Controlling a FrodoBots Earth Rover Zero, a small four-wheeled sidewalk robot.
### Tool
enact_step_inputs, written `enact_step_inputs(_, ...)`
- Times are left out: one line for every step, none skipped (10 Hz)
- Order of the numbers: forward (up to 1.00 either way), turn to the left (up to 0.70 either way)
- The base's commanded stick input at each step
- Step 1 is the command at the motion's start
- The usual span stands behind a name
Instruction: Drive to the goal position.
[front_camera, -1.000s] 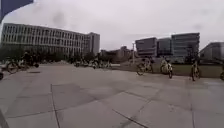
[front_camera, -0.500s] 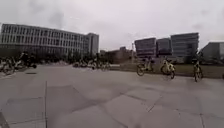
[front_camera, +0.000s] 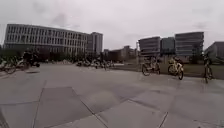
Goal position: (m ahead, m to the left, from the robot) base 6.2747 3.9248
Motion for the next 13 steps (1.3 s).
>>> enact_step_inputs(0.60, 0.16)
enact_step_inputs(0.60, 0.16)
enact_step_inputs(0.60, 0.16)
enact_step_inputs(0.60, 0.16)
enact_step_inputs(0.60, 0.16)
enact_step_inputs(0.60, 0.16)
enact_step_inputs(0.60, 0.16)
enact_step_inputs(0.60, 0.16)
enact_step_inputs(0.60, 0.16)
enact_step_inputs(0.60, 0.16)
enact_step_inputs(0.60, 0.16)
enact_step_inputs(0.60, 0.16)
enact_step_inputs(0.60, 0.16)
